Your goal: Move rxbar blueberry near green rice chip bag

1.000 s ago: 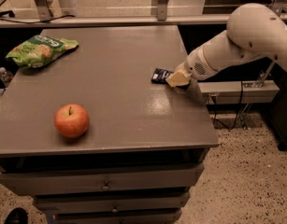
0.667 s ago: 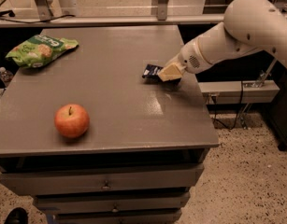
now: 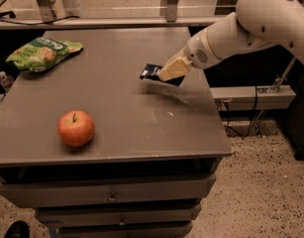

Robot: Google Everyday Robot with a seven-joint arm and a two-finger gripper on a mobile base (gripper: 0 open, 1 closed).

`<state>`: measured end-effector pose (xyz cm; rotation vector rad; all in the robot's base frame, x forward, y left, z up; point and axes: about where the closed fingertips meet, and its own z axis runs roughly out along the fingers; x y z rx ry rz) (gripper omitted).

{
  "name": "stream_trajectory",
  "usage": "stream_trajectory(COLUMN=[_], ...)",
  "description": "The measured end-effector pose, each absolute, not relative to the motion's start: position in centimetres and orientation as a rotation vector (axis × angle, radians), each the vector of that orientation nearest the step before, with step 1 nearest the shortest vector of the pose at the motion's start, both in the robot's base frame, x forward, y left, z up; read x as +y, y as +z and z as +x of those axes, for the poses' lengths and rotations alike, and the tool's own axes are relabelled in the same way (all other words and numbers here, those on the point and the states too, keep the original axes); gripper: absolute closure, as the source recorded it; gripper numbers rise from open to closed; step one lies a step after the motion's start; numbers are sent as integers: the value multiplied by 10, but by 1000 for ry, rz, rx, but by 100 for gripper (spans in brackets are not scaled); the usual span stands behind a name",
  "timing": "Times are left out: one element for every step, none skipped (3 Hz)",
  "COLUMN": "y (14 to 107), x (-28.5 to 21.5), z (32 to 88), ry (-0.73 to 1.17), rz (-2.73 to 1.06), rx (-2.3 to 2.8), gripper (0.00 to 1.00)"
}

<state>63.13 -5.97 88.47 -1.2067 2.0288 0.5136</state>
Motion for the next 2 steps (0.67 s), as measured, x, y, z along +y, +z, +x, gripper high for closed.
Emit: stream_trajectory(y=[882,879], x=[-48,-24], z=[644,678], ry=[507,505], rz=[-1198,-1192], rx=[2004,1963], gripper=[100,100])
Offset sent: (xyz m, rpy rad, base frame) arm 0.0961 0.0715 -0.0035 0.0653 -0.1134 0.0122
